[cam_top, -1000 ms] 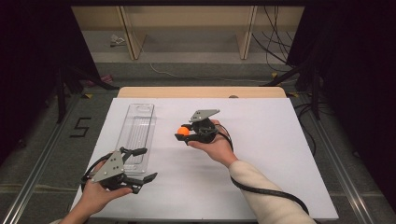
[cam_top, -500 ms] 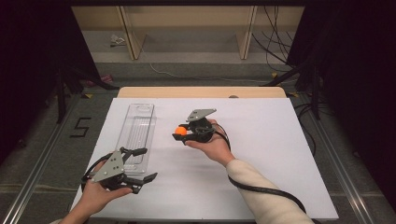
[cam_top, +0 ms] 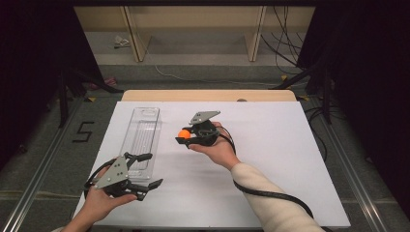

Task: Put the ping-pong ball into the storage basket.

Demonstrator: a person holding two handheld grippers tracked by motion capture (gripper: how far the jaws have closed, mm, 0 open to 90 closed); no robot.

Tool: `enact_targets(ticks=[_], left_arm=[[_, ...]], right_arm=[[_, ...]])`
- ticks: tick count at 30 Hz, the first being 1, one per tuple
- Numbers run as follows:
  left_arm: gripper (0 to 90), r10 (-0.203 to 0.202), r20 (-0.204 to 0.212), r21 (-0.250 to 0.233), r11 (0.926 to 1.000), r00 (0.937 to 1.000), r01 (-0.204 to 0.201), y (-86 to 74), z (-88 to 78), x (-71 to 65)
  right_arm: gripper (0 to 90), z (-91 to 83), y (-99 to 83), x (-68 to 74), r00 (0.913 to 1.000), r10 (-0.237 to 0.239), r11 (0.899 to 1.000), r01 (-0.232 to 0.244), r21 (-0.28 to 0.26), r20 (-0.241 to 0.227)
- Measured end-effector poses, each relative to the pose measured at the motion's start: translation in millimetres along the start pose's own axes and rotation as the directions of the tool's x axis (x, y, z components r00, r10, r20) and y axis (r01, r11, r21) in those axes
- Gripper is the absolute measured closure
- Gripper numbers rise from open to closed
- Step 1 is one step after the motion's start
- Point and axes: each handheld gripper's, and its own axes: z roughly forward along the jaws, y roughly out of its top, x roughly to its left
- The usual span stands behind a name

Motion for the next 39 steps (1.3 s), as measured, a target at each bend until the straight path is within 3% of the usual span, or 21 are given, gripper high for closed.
enact_targets(ticks=[39], left_arm=[[16.5,-0.001,0.001,-0.003,1.0000,1.0000,0.001,0.3,0.0,-0.6]], right_arm=[[51.5,11.9,17.4,1.0,0.9998,-0.017,1.000,0.017,-0.005,-0.006]])
